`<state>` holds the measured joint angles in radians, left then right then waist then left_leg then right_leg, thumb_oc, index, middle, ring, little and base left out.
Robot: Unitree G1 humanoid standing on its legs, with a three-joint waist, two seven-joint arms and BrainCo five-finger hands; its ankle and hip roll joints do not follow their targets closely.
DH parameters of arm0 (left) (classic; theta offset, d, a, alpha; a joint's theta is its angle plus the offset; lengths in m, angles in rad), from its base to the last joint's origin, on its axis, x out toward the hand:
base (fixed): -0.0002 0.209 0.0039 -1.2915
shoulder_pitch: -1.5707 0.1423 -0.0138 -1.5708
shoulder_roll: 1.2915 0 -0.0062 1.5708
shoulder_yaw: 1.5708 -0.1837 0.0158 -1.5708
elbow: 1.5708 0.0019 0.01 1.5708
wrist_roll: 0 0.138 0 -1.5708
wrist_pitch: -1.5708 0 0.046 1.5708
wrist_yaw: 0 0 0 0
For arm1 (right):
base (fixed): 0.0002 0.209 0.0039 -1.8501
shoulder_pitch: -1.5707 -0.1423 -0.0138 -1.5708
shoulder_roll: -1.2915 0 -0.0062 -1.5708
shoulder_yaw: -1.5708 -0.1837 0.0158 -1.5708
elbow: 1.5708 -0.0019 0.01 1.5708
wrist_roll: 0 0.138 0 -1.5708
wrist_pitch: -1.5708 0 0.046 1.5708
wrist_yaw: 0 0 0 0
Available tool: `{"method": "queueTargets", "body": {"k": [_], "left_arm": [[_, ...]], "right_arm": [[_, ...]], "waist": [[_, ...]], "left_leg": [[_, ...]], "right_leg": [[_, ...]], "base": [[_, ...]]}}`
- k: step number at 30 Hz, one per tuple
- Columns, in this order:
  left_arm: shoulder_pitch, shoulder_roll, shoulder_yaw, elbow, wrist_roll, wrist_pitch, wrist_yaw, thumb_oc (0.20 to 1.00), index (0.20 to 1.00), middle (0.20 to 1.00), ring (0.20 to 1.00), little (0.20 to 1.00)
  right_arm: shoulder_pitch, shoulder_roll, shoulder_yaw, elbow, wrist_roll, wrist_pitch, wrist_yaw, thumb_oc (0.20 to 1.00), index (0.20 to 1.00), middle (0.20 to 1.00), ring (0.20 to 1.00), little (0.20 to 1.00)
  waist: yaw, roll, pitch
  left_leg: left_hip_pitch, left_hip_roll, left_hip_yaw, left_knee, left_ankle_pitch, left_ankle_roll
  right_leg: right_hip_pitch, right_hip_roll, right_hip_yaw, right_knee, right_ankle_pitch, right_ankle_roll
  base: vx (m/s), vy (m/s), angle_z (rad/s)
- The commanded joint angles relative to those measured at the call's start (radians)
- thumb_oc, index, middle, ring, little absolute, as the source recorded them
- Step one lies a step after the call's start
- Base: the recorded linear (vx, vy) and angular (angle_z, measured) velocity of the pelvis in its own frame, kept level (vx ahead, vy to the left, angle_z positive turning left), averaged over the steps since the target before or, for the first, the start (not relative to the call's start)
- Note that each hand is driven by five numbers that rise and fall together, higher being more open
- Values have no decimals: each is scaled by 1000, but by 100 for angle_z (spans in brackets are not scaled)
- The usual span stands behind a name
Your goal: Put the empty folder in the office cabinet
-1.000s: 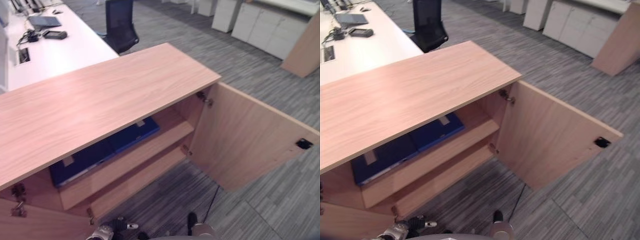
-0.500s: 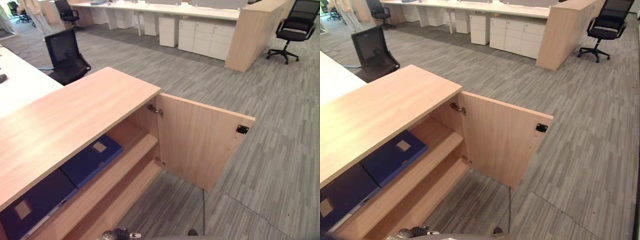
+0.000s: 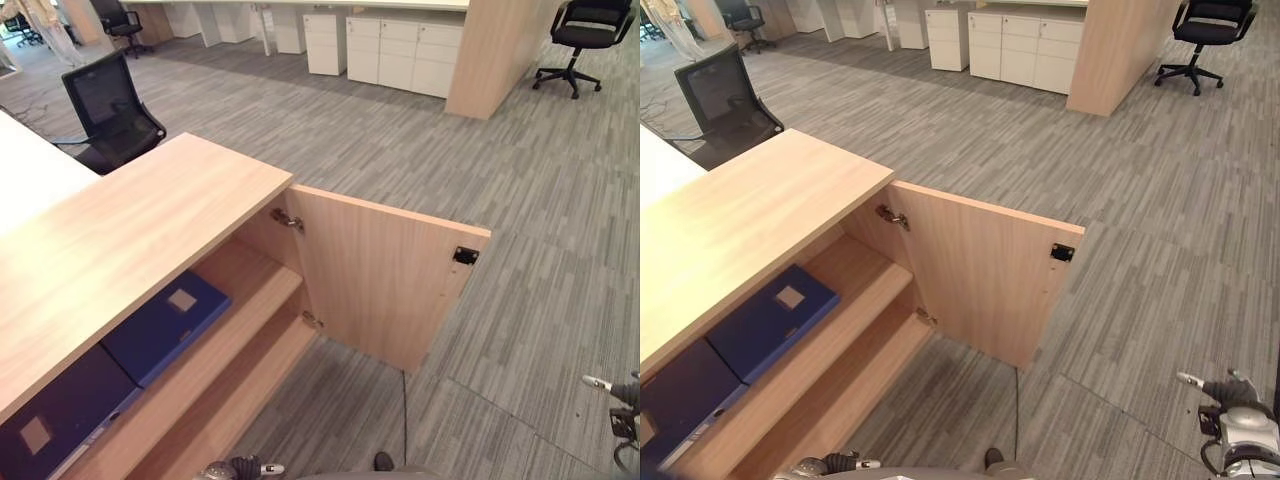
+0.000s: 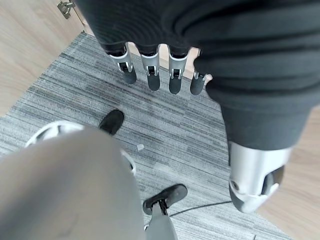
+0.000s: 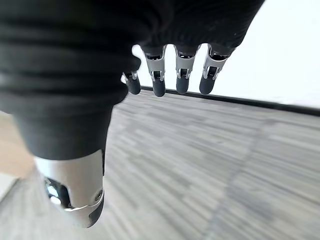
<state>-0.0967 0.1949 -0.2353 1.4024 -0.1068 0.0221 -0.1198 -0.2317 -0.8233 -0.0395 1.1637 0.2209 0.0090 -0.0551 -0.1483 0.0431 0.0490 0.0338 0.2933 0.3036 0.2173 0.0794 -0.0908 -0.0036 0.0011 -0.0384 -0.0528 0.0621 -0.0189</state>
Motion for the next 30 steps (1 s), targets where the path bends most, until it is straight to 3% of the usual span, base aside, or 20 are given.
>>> {"method": "queueTargets", "body": {"k": [1,2,3,4,5,6,9,13,17,19,24,30], "left_arm": [[-33,13,2,24,-45,-11,0,1000,1000,1000,1000,1000],[-21,12,6,24,-61,-14,-1,1000,1000,1000,1000,1000],[-15,11,11,24,-72,-16,0,1000,1000,1000,1000,1000],[-16,12,11,24,-72,-16,0,1000,1000,1000,1000,1000],[-3,10,25,25,-82,-20,2,1000,1000,1000,1000,1000],[3,10,30,24,-89,-24,5,1000,1000,1000,1000,1000],[32,9,49,19,-85,-28,2,1000,1000,1000,1000,1000],[40,15,58,19,-82,-34,5,1000,1000,1000,1000,1000],[-1,50,78,12,-59,-27,31,1000,1000,1000,1000,1000],[-16,77,90,14,-28,-22,43,1000,1000,1000,1000,1000],[25,99,164,24,-4,-20,22,1000,1000,1000,1000,1000],[60,67,156,15,-2,-20,-27,1000,1000,1000,1000,1000]], "right_arm": [[-63,-42,49,-20,-1,-60,-36,1000,1000,1000,1000,1000],[-98,-47,78,-54,-13,-62,-35,1000,1000,1000,1000,1000],[-111,-47,92,-68,-19,-63,-35,1000,1000,1000,1000,1000],[-111,-47,92,-68,-19,-63,-35,1000,1000,1000,1000,1000],[-128,-53,104,-101,-28,-67,-34,1000,1000,1000,1000,1000],[-132,-55,110,-117,-34,-70,-33,1000,1000,1000,1000,1000],[-112,-50,105,-195,-64,-70,-23,1000,1000,1000,1000,1000],[-109,-40,110,-212,-77,-70,-10,1000,1000,1000,1000,1000],[-72,16,93,-384,-124,-68,-26,1000,1000,1000,1000,1000],[-35,44,78,-445,-119,-73,-19,1000,1000,1000,1000,1000],[119,26,54,-565,-118,-96,64,1000,1000,1000,1000,1000],[167,-75,144,-712,-57,-107,265,1000,1000,1000,1000,1000]], "waist": [[31,-64,1],[53,-61,17],[61,-55,25],[60,-55,23],[68,-41,33],[71,-34,37],[68,-9,25],[72,-2,12],[64,12,40],[57,8,39],[59,-35,-25],[47,-52,-43]], "left_leg": [[-97,-106,-105,-56,-94,27],[-141,-179,-170,-60,-102,36],[-159,-213,-199,-76,-93,38],[-162,-214,-199,-78,-90,38],[-173,-251,-233,-120,-71,40],[-173,-261,-240,-134,-65,41],[-110,-274,-229,-215,-66,56],[-74,-284,-210,-250,-70,69],[-35,-310,-179,-260,-96,115],[-22,-313,-174,-276,-96,112],[-4,-295,-166,-305,-98,92],[16,-263,-166,-305,-98,64]], "right_leg": [[41,0,-7,-34,-120,79],[43,0,7,-34,-113,82],[42,2,17,-31,-110,83],[39,2,16,-31,-109,83],[31,11,35,-17,-108,84],[27,14,43,-8,-110,85],[28,13,65,12,-128,93],[21,-12,81,45,-139,111],[-110,-60,123,323,-155,180],[-127,-92,88,263,-121,171],[-35,-62,86,28,-78,152],[13,-37,88,-28,-76,135]], "base": [[43,52,-17],[48,104,-10],[39,97,2],[40,130,-18],[52,130,-40],[55,131,-54],[146,232,-84],[109,194,-55],[12,281,-72],[-27,10,7],[102,-129,6],[58,-127,-3]]}}
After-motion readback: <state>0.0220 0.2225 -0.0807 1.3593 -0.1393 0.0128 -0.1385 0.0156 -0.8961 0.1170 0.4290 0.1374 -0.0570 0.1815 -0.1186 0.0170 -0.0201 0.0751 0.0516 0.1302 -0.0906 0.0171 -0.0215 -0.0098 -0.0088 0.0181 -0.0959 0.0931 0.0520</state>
